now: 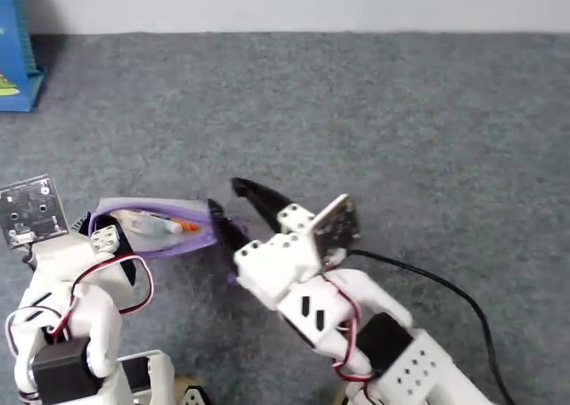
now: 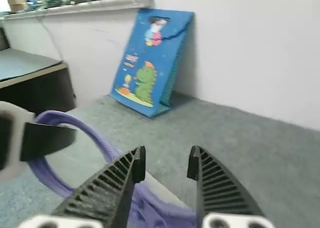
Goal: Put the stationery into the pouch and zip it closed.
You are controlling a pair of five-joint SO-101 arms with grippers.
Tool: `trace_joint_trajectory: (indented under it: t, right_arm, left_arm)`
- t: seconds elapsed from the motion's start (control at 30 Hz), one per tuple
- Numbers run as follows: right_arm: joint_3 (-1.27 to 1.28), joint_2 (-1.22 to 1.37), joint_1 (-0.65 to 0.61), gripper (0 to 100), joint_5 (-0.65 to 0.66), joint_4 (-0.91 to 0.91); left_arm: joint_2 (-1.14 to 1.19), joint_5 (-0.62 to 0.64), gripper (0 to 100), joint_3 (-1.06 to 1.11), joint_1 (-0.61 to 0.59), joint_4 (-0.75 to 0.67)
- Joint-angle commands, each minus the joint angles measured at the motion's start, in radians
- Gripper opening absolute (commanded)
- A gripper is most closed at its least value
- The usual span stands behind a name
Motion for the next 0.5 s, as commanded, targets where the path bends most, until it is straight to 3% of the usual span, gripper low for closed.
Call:
trace_joint_trajectory:
  t: [0.0, 0.33, 0.47]
  right_arm:
    - [-0.006, -0.081, 0.035, 13.3, -0.038, 0.139]
    - [-0.002, -0.114, 0.036, 13.7, -0.135, 0.412]
    - [0.038, -0.114, -0.042, 13.7, -0.129, 0.424]
  left_arm:
    - [0.0, -0.006, 1, -0.021, -0.006, 0.0]
    - [-0.002, -0.006, 1, -0.021, -0.008, 0.002]
    - [-0.002, -0.006, 1, -0.021, -0.008, 0.002]
